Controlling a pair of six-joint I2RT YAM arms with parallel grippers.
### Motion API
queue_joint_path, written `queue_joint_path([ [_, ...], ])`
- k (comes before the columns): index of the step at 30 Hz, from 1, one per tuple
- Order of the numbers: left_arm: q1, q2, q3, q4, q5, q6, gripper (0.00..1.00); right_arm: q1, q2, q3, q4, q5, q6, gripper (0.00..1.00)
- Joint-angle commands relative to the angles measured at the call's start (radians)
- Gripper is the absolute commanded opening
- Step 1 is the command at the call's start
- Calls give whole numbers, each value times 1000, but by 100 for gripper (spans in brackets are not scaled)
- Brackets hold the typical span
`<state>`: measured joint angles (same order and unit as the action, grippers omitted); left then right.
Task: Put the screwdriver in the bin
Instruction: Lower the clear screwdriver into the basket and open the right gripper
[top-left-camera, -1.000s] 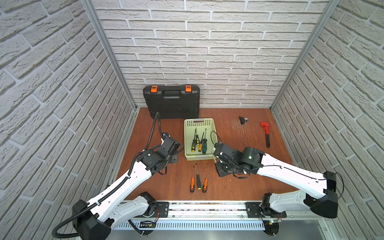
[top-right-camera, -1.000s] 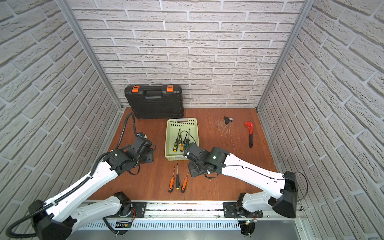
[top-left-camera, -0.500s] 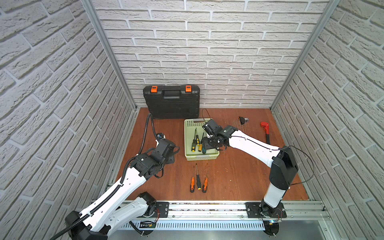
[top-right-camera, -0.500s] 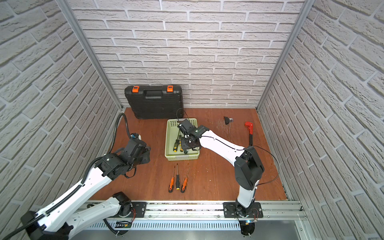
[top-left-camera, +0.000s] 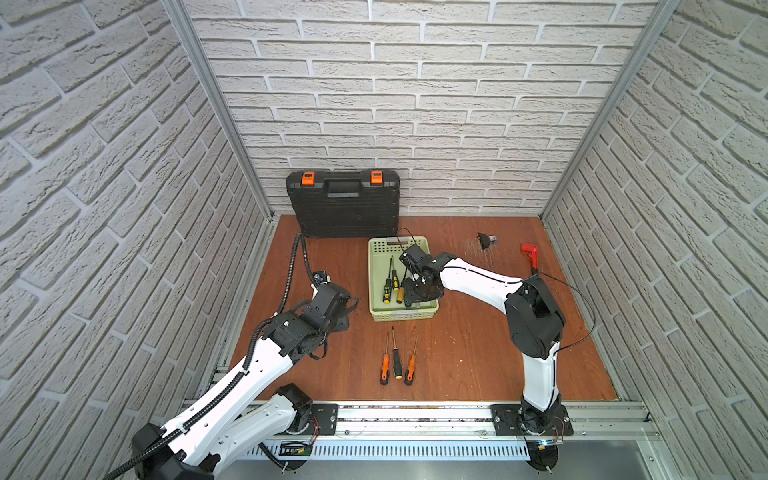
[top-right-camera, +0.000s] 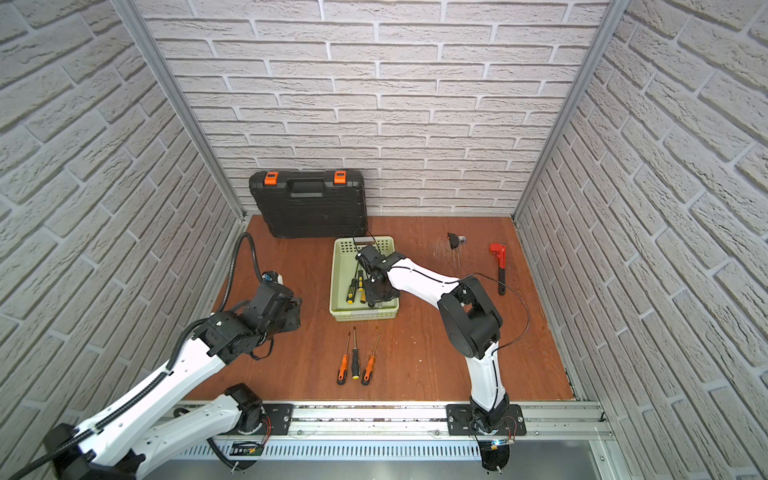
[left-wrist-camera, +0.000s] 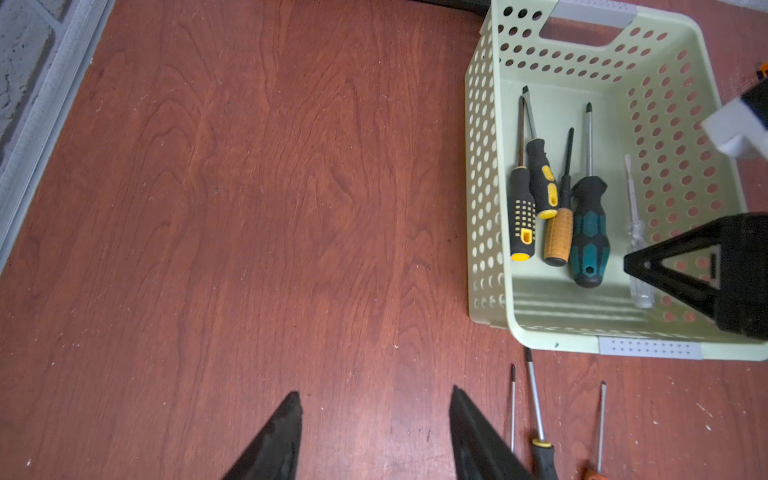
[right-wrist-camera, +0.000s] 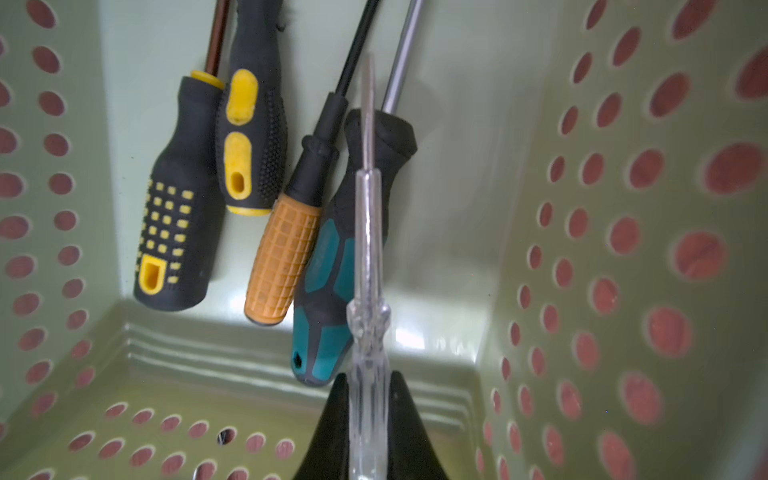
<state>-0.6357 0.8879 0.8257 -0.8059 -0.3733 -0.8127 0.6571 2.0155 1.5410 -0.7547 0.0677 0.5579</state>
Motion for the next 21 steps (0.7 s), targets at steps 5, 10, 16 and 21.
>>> queue_joint_path([
  [5, 20, -19, -24, 69, 4, -11, 58, -9, 41, 28, -13, 23, 4, 9],
  [10, 31, -3, -18, 77, 28, -3, 60, -13, 55, 25, -4, 12, 5, 15],
  [16, 33, -15, -19, 90, 34, -2, 62, -12, 29, 33, -13, 13, -7, 32],
  [21, 33, -9, -13, 62, 74, -5, 60, -12, -23, 47, -24, 23, -22, 33],
])
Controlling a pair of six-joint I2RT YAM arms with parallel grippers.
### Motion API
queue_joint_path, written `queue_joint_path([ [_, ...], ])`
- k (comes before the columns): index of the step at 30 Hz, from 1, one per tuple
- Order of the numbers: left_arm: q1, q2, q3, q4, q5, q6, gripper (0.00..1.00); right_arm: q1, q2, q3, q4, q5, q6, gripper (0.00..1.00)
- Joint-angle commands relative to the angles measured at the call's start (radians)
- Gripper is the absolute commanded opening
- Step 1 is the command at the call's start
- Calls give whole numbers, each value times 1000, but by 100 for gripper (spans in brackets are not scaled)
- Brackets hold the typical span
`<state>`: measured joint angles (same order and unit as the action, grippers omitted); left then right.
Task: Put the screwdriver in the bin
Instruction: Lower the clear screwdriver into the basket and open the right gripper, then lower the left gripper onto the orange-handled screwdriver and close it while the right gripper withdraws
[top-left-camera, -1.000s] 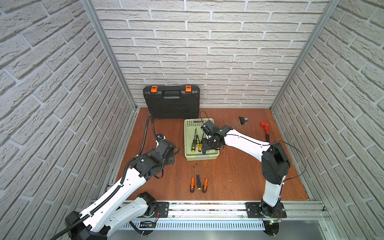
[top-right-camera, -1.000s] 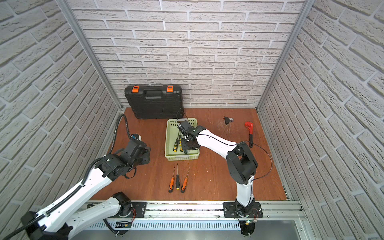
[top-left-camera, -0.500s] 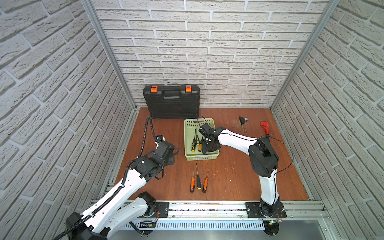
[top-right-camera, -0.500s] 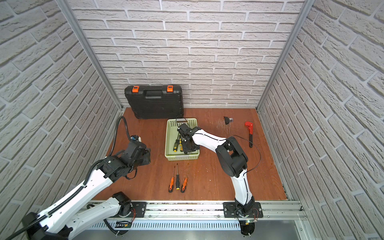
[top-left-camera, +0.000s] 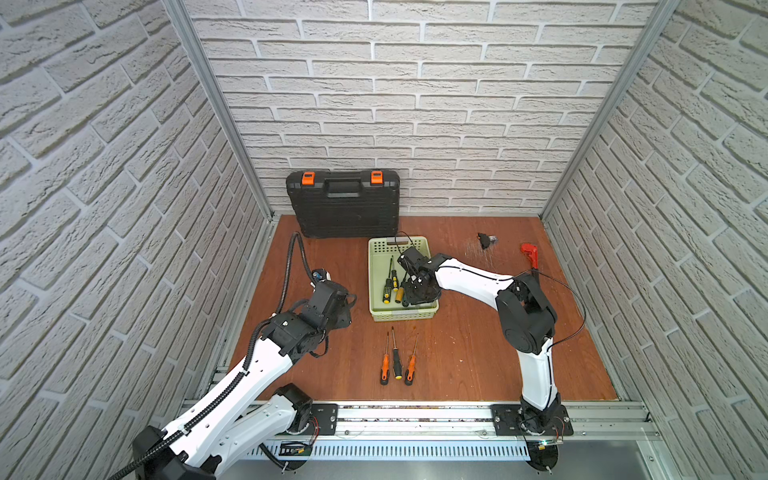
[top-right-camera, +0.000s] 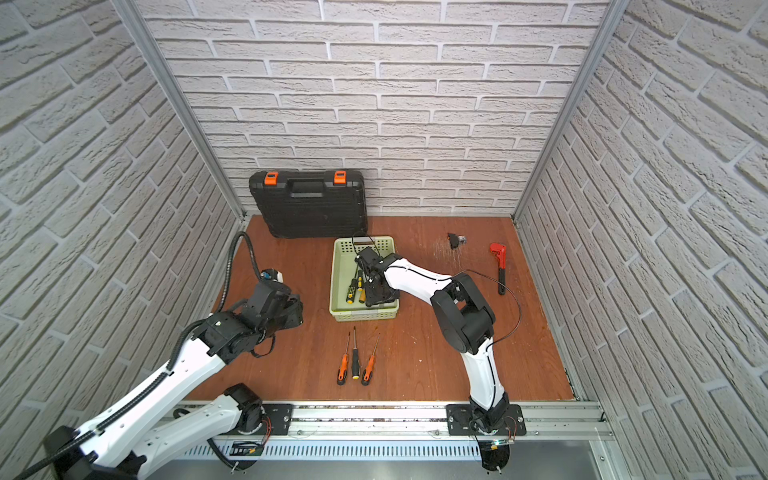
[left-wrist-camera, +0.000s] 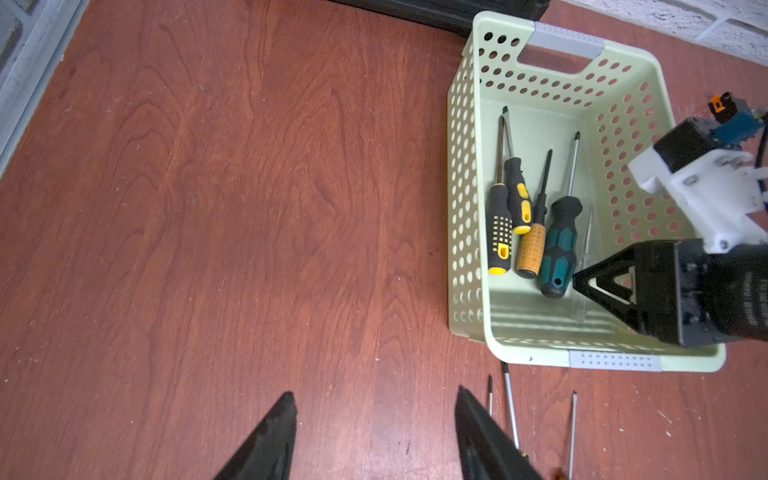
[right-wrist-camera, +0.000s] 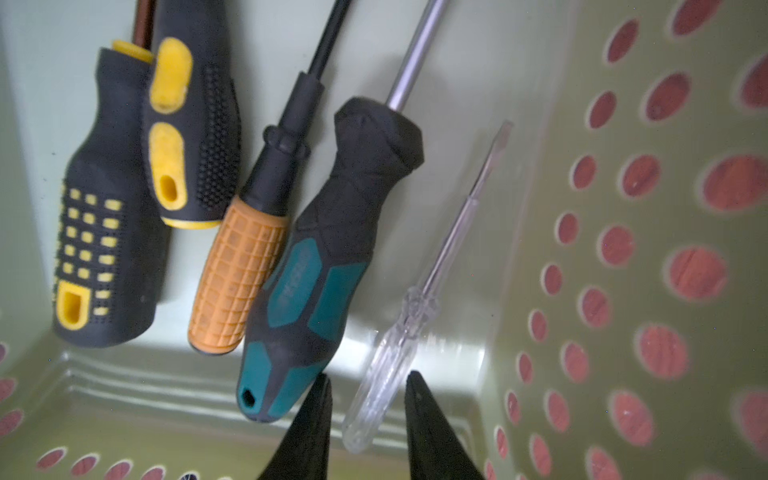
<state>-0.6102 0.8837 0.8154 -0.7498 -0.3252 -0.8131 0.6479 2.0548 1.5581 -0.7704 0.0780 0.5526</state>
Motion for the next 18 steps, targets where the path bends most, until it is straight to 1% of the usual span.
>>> queue_joint_path([
  [1, 7, -2, -2, 1, 49, -4, 59, -3, -70, 32, -6, 9, -20, 33],
  [6, 6, 20, -24, -13, 230, -3, 54, 2, -163, 46, 8, -31, -36, 32],
  [10, -31, 47, -63, -25, 350, -26, 47, 17, -231, 45, 37, -50, -66, 32],
  [12, -77, 57, -91, -18, 374, -58, 47, 35, -268, 33, 49, -47, -77, 31],
  [15, -183, 52, -149, 21, 356, -137, 49, 76, -334, -14, 85, -42, -91, 32],
  [18, -296, 65, -203, 100, 349, -232, 52, 124, -399, -94, 134, -26, -104, 33],
])
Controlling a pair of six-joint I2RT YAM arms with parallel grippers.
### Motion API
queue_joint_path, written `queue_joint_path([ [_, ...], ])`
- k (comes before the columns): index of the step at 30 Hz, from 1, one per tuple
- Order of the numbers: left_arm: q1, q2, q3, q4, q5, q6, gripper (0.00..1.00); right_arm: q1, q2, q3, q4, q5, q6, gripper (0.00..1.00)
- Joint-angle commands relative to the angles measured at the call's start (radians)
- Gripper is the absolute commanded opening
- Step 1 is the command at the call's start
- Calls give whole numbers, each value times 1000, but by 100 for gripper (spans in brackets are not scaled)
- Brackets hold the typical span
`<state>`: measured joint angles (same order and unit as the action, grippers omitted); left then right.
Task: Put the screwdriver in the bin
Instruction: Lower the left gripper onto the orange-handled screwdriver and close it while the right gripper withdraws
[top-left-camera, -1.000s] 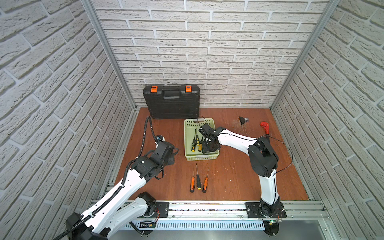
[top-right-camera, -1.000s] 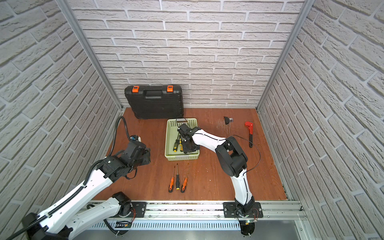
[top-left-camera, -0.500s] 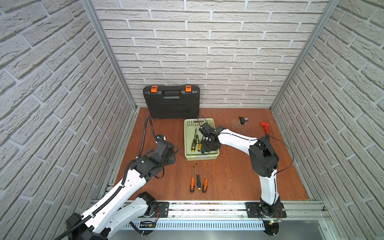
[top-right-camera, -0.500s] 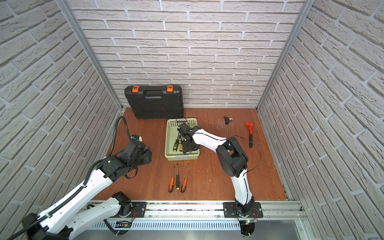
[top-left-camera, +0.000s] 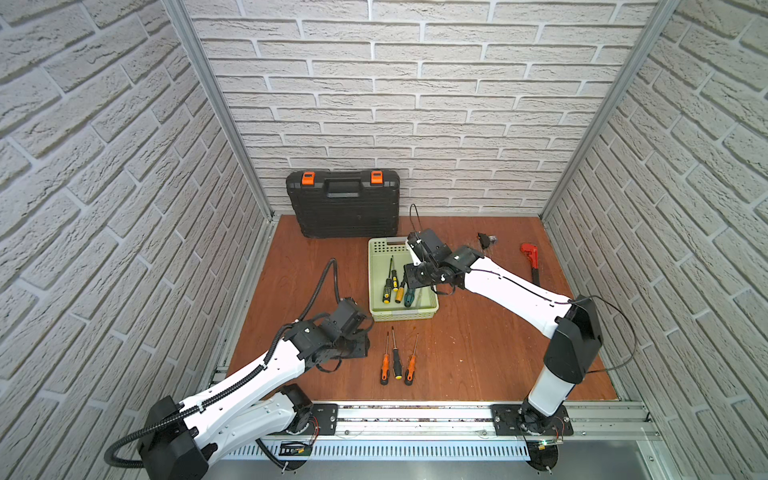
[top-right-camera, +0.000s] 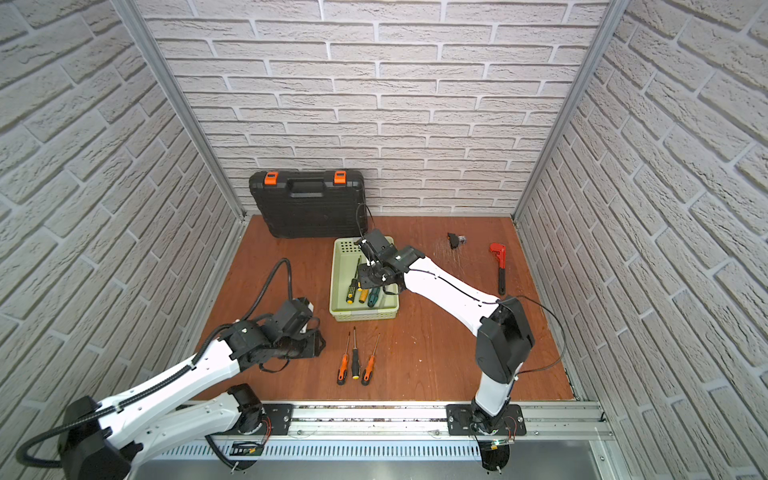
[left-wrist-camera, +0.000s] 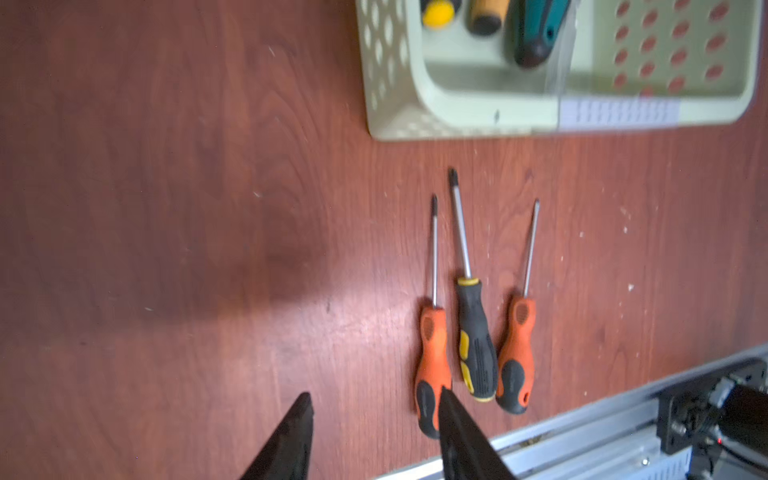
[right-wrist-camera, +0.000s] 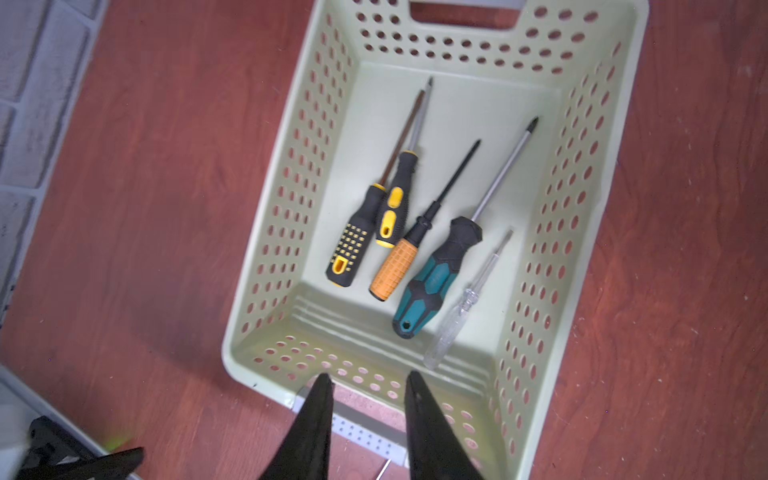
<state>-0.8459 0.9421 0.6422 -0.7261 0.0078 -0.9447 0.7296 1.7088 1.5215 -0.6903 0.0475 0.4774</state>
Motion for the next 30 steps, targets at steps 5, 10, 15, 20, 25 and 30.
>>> queue_joint_path([
  [5, -188, 105, -33, 165, -33, -167, 54, 61, -112, -166, 111, -38, 2, 33],
  [10, -227, 229, 2, 208, -55, -166, 54, 68, -172, -269, 189, -71, 47, 33],
  [15, -234, 311, 20, 208, -65, -172, 53, 68, -210, -294, 176, -46, 34, 33],
  [20, -235, 365, 30, 213, -62, -165, 51, 68, -212, -300, 171, -44, 30, 33],
  [25, -236, 420, 49, 189, -59, -158, 46, 68, -224, -325, 193, -49, 48, 33],
  [30, -238, 462, 69, 148, -76, -163, 38, 68, -231, -333, 192, -47, 48, 33],
])
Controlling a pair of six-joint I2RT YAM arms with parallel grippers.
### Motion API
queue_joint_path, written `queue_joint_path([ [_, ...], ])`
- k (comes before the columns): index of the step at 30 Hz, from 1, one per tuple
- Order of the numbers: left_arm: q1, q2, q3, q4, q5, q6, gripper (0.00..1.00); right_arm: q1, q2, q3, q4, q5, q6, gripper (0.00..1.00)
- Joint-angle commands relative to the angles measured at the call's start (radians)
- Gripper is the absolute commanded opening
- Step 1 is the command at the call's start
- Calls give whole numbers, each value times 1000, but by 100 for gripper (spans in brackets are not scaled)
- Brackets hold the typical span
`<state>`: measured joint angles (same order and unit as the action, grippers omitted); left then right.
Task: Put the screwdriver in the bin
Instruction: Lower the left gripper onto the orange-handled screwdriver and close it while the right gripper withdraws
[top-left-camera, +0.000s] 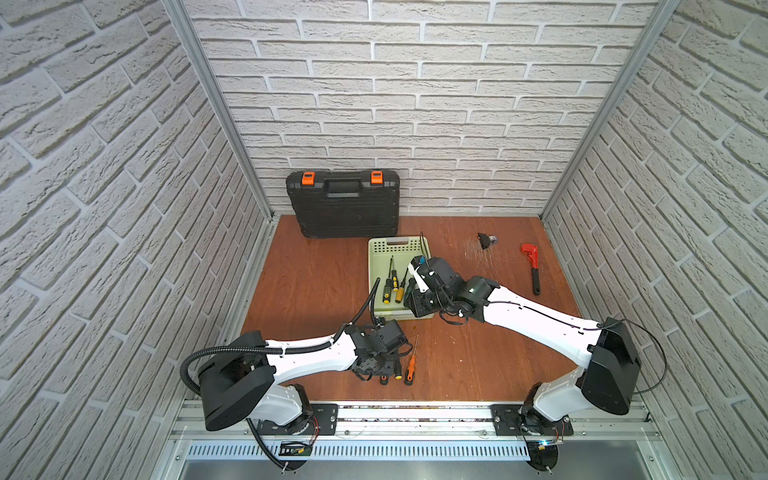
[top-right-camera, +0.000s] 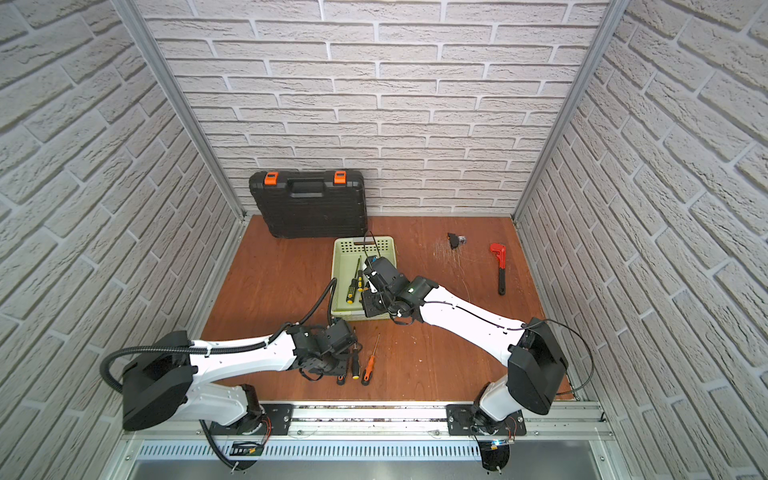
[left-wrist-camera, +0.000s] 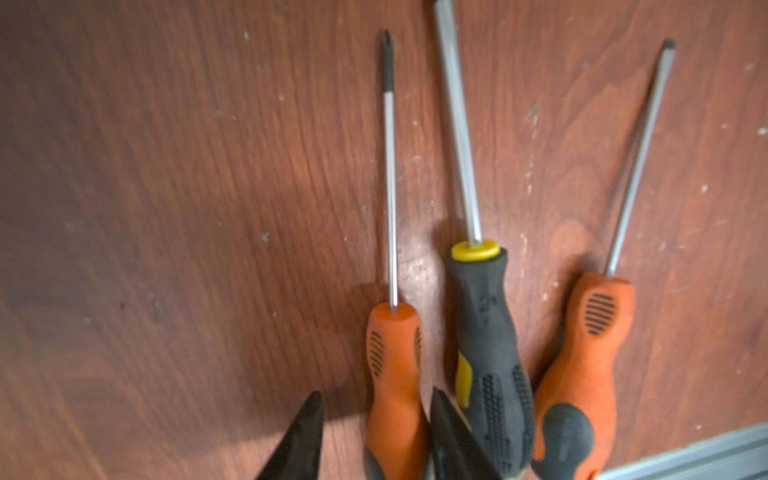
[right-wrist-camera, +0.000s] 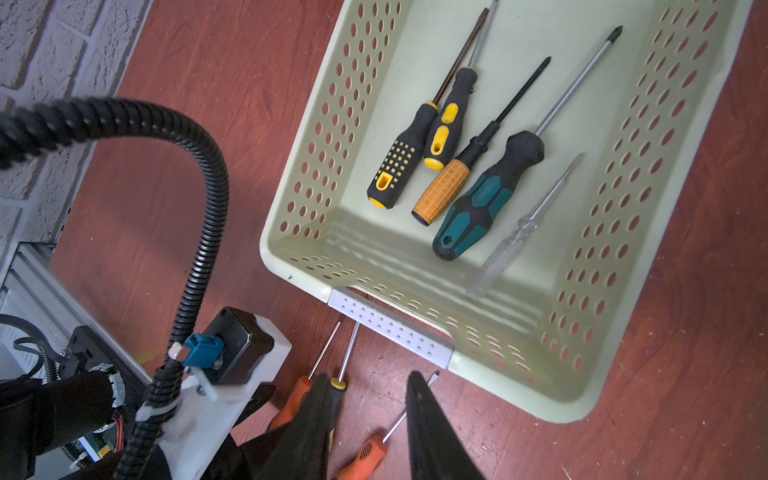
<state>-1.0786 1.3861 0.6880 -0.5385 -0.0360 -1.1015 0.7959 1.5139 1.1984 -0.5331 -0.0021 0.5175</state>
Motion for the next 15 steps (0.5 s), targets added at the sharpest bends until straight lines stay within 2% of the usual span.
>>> queue_joint_path([
  [1, -6, 22, 23, -42, -32, -8, 37, 2, -35, -10, 35, 2, 7, 33],
  [8, -5, 45, -2, -39, -29, -43, 22, 2, -44, -12, 44, 2, 6, 33],
  [10, -5, 37, -11, -41, -33, -57, 10, 2, -43, -17, 47, 0, 7, 32],
  [15, -7, -48, -31, -100, -58, -107, 5, 2, -49, -20, 51, -7, 6, 32],
])
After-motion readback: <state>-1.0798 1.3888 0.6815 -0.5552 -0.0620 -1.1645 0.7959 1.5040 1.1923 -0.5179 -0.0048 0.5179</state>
